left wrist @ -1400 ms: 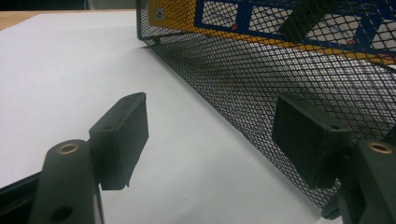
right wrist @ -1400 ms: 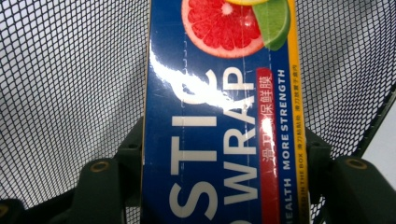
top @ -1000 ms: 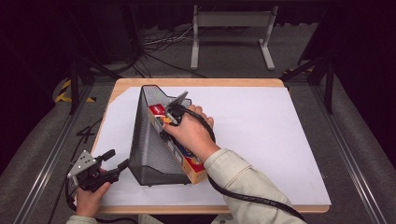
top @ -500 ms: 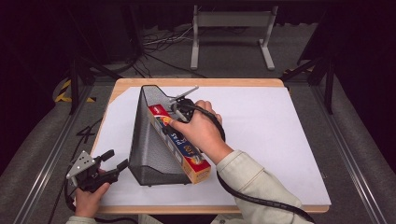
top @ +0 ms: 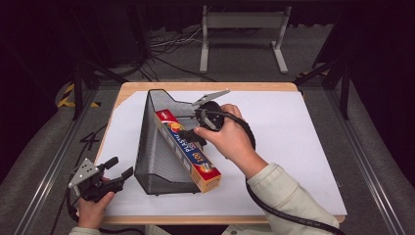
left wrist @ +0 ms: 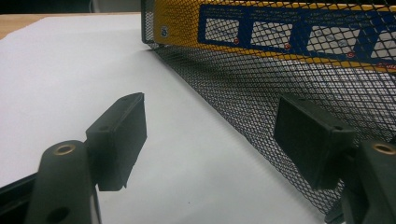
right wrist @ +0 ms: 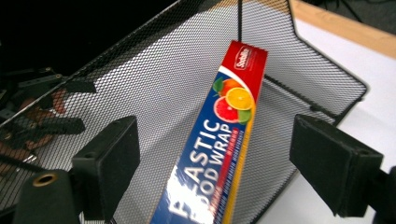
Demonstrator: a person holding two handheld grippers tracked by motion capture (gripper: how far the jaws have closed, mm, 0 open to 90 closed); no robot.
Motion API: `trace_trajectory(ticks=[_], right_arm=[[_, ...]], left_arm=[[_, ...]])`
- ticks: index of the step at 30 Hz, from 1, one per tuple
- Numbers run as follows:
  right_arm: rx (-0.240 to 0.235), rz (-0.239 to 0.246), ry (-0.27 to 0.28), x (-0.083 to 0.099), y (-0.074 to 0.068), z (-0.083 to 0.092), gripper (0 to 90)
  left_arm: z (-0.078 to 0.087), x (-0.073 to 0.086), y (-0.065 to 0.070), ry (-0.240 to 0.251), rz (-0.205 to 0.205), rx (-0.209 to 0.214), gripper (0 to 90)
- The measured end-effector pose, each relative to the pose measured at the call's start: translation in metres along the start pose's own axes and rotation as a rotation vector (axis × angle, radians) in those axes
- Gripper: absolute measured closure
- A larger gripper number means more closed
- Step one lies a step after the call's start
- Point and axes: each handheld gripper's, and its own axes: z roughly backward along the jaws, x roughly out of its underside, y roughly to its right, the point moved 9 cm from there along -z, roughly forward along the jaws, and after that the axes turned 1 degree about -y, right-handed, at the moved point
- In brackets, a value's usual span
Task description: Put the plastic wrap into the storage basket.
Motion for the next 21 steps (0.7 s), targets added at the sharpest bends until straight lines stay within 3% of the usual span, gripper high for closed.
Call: trace_trajectory(ticks=[7,10,21], right_arm=[[0.012,0.019,0.023,0.007,0.016,0.032,14.4],[0.0,0.014,0.003,0.012,0.025,0.045,13.5],[0.067,0.036,0.031,0.041,0.067,0.092,13.5]], left_arm=[[0.002,0.0,-0.001,0.005,0.002,-0.005,26.4],[0.002,0.0,0.0,0.001,-0.001,-0.006,26.4],[0.003,0.001,-0.002,0.005,0.005,-0.016,25.9]])
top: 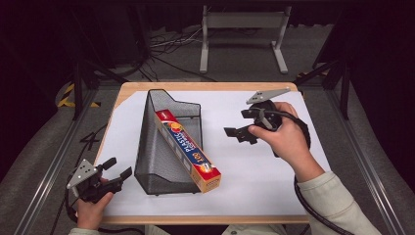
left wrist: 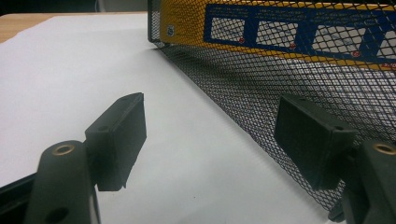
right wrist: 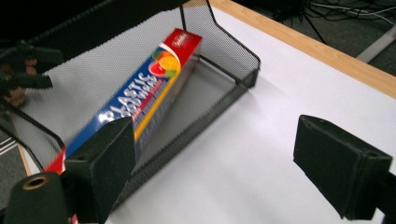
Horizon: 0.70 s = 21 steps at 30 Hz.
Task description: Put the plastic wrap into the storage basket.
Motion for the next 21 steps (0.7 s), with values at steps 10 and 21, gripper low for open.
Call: trace_trajectory(ticks=[10,21], right_arm=[[0.058,-0.013,0.044,0.025,0.032,0.035,12.3],[0.129,0.013,0.083,0.055,0.065,0.066,10.1]], left_arm=[[-0.003,-0.005,-0.006,0.013,0.017,-0.028,25.7],[-0.002,-0.007,-0.008,0.014,0.013,-0.044,25.7]])
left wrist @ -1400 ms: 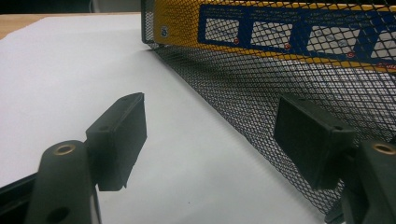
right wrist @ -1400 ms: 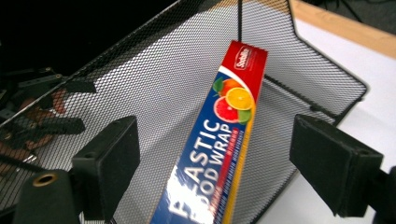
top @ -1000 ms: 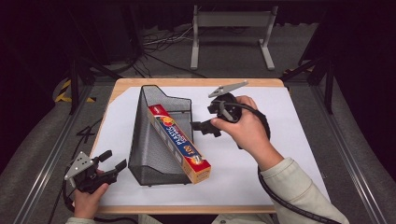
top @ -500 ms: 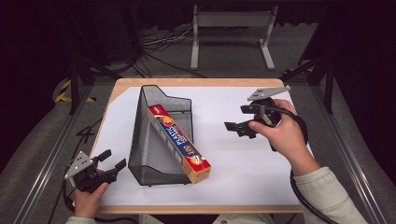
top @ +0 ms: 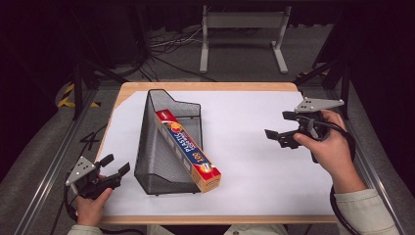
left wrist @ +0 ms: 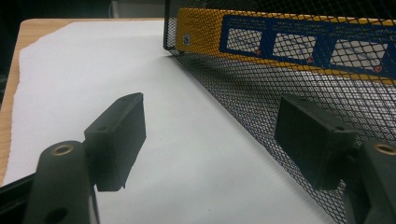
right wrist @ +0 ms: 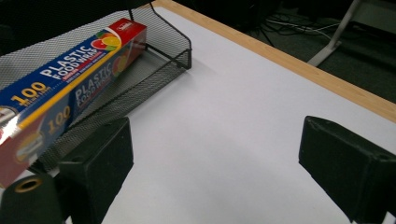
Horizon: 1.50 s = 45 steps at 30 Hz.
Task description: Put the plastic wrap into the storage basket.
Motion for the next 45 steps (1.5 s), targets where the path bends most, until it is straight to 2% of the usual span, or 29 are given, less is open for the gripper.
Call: trace_trajectory(ticks=[4,12,16,19,27,31,36,45], right_arm=[[0.016,0.012,0.027,0.015,0.008,0.005,9.7],[0.015,-0.024,0.03,0.057,0.021,0.0,9.7],[0.009,-0.032,0.035,0.076,0.026,-0.004,9.7],[0.009,-0.033,0.025,0.091,0.028,-0.009,9.5],[-0.003,-0.053,0.011,0.129,0.028,-0.02,9.5],[0.008,-0.05,0.026,0.144,0.03,-0.023,9.5],[0.014,-0.039,0.005,0.16,0.029,-0.026,9.5],[0.006,-0.065,-0.012,0.172,0.027,-0.025,9.3]], left_arm=[[-0.001,0.0,0.003,-0.017,-0.042,-0.016,22.4],[-0.002,0.003,0.004,-0.035,-0.046,-0.003,19.7],[-0.004,0.004,0.005,-0.047,-0.069,-0.004,19.9],[-0.004,0.005,0.006,-0.051,-0.081,-0.006,20.0],[-0.004,0.008,0.005,-0.054,-0.081,-0.007,20.2],[-0.005,0.008,0.005,-0.056,-0.085,-0.01,20.3],[-0.006,0.011,0.004,-0.065,-0.099,-0.019,20.4],[-0.008,0.015,0.003,-0.072,-0.089,-0.011,20.4]])
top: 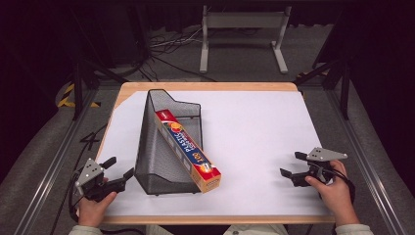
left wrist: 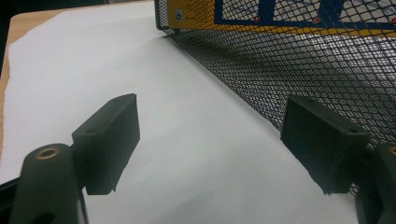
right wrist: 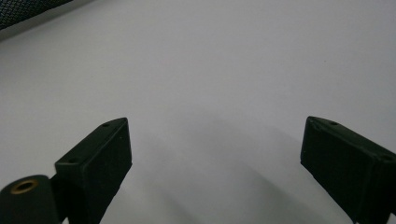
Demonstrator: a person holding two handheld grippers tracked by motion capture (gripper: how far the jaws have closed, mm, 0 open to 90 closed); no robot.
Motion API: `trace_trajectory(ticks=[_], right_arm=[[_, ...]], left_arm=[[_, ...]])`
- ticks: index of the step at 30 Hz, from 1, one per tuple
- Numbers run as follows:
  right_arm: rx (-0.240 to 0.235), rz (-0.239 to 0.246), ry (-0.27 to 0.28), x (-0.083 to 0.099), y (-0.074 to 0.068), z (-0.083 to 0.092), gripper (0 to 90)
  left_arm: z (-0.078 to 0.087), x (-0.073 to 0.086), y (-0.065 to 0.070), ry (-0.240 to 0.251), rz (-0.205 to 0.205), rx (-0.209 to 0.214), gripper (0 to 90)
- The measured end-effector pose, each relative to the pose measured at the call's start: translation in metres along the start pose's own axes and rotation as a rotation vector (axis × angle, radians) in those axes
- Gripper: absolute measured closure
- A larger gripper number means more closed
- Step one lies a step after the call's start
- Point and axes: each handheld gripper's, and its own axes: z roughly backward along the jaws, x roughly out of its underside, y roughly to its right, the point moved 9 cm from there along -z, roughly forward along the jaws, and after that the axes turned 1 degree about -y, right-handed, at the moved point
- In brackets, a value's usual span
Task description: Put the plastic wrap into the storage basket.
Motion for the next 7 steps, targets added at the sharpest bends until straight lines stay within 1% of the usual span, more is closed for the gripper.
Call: trace_trajectory(ticks=[5,7], right_arm=[[-0.003,-0.036,0.011,0.0046,0.0031,0.0012,9.2],[-0.002,-0.042,0.018,0.0039,0.003,0.0015,9.3]], left_arm=[[0.0004,-0.0004,0.0005,0.005,0.002,0.004,20.6],[0.0002,0.0,0.0007,0.002,0.0,0.008,20.5]])
